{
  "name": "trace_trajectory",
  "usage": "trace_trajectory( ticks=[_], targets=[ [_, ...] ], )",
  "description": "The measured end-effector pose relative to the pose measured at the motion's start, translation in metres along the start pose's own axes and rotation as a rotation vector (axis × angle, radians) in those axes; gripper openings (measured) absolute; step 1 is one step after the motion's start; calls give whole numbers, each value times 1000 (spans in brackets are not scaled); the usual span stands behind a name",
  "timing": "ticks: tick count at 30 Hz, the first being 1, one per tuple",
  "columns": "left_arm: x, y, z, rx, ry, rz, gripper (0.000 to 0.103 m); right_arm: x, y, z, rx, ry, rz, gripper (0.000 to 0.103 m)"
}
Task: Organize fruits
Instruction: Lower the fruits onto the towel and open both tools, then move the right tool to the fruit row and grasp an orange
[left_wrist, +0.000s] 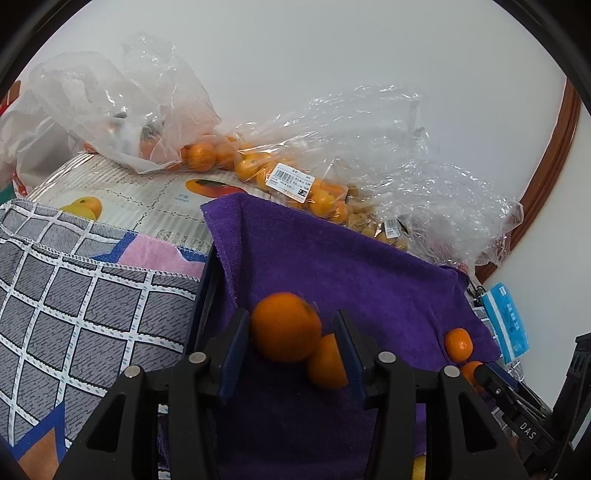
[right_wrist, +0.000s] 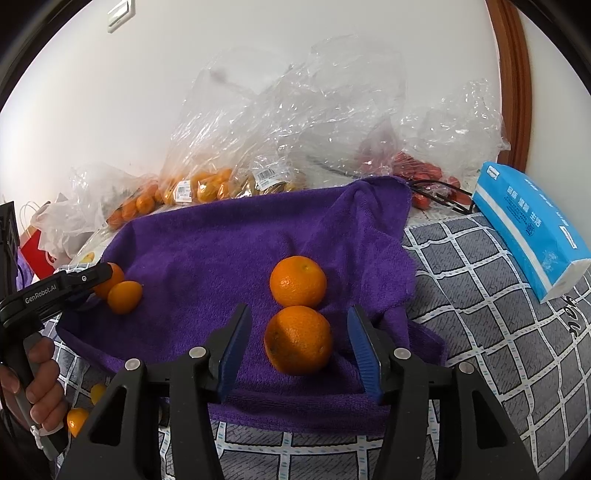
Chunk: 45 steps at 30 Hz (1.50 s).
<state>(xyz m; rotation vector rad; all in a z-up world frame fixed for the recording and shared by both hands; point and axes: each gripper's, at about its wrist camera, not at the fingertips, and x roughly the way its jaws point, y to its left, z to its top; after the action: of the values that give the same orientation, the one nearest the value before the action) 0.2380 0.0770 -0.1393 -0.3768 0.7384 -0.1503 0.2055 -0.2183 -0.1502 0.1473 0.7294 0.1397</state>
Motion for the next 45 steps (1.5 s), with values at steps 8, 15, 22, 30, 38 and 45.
trace_trajectory(
  ticks=[8, 15, 22, 30, 38, 45],
  targets=[
    [-2, -2, 0, 6, -7, 3, 49, -3, 0, 0, 1, -12, -7, 54],
    [-7, -2, 1, 4, -32, 2, 54, -7, 2, 0, -13, -35, -31, 54],
    [-8, -4, 1, 13, -34, 14, 56, -11, 5, -1, -26, -62, -29, 54],
    [-8, -5, 1, 22, -36, 16, 59, -18, 9, -3, -26, -98, -13, 54],
    [-10, -7, 0, 21, -39, 9, 59, -19, 29, -8, -130, -81, -17, 54],
    [-15, -10, -1, 23, -45, -3, 61, -25, 37, -12, -140, -82, 56, 50]
  ],
)
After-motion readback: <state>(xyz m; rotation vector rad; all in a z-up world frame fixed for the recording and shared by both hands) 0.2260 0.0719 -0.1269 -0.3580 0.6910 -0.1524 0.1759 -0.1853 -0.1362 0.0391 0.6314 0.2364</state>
